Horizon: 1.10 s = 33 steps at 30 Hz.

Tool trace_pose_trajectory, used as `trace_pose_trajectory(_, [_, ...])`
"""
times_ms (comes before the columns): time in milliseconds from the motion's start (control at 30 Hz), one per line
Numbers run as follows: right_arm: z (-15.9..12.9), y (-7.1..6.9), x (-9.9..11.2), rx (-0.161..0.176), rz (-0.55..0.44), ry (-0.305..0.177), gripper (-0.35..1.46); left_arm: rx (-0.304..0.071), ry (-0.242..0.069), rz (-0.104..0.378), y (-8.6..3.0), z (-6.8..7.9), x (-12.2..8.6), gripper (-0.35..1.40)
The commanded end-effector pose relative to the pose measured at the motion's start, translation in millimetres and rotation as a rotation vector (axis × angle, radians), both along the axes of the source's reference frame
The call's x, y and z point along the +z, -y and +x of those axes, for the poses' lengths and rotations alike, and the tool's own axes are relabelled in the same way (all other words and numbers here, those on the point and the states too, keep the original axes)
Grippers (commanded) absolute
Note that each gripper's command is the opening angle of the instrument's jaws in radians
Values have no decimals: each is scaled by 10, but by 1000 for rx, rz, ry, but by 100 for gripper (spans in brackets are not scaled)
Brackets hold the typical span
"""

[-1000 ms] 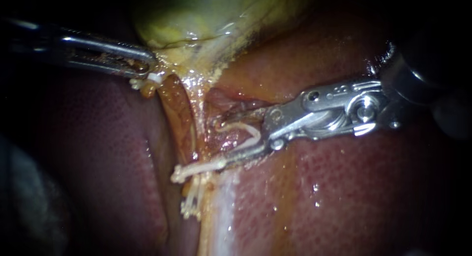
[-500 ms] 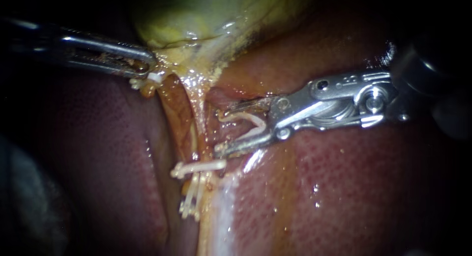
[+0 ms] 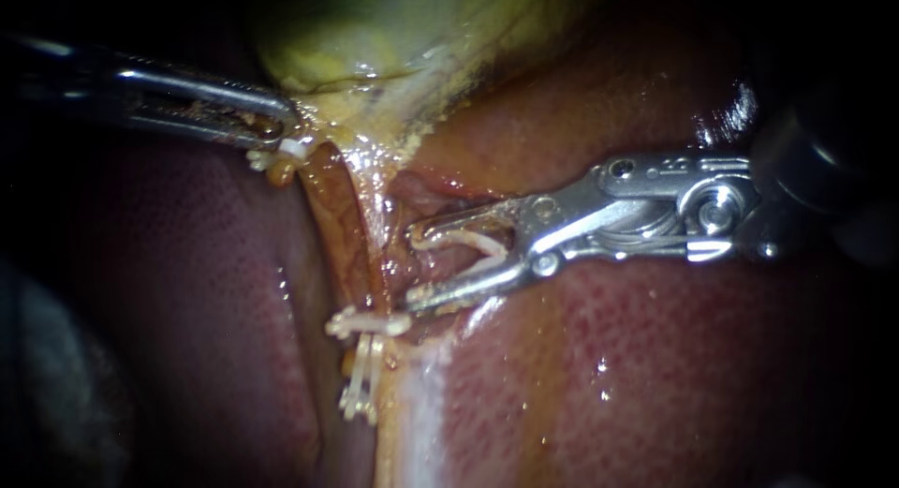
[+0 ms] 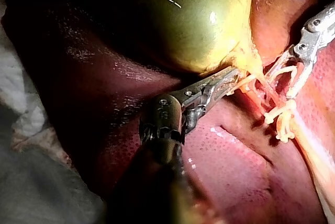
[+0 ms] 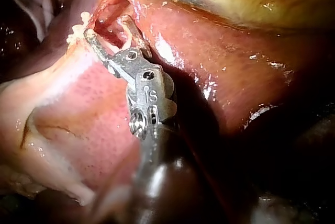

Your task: Clipping second clip right tube

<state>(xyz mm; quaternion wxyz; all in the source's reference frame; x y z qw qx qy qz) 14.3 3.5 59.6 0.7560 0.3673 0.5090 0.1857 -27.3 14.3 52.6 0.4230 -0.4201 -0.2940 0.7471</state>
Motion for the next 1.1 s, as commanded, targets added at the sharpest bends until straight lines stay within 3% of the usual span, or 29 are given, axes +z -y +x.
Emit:
trace_pose_trajectory(33, [0,0,0,2,4,1,45,0,0,0,0,0,0,-35])
trace_pose_trajectory(1100, [-4,0,-5,9,95,-11,45,0,0,0,0,0,0,-35])
